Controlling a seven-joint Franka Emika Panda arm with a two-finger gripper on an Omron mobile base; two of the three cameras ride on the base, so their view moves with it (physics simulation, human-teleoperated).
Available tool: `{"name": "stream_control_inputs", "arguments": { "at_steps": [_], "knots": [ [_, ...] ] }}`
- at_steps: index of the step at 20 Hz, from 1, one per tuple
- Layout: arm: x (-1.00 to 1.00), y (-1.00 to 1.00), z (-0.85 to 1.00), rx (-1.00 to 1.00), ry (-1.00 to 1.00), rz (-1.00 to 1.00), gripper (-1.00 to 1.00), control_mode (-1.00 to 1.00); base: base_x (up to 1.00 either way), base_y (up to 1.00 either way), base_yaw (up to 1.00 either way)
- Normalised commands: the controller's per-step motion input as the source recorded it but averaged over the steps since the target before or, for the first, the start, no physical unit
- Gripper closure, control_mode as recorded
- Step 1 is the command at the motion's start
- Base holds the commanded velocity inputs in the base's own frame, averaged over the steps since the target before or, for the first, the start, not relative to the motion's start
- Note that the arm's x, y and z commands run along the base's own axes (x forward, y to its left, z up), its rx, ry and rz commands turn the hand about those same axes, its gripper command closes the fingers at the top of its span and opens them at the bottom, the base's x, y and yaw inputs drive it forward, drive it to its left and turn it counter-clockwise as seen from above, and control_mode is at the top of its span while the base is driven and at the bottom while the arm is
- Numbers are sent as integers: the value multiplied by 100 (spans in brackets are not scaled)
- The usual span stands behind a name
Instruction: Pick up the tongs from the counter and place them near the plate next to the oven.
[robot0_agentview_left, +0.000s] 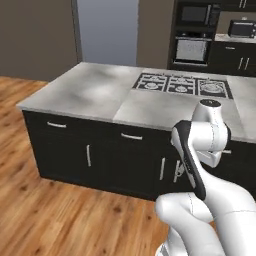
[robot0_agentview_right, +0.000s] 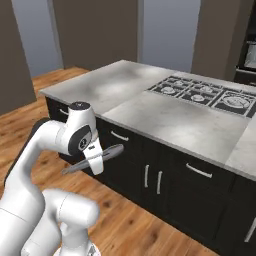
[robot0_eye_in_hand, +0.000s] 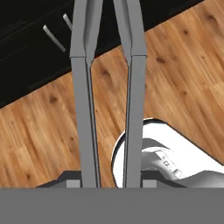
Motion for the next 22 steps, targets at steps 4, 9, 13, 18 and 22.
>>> {"name": "stream_control_inputs", "arguments": {
  "at_steps": [4, 9, 13, 18, 22],
  "knots": [
    [0, 0, 0, 0, 0, 0, 100, 100, 0, -78, -42],
    [0, 0, 0, 0, 0, 0, 100, 100, 4, -97, -29],
    [0, 0, 0, 0, 0, 0, 100, 100, 17, -100, -26],
    [0, 0, 0, 0, 0, 0, 100, 100, 31, -100, -22],
    [0, 0, 0, 0, 0, 0, 100, 100, 29, -100, -17]
  ]
}}
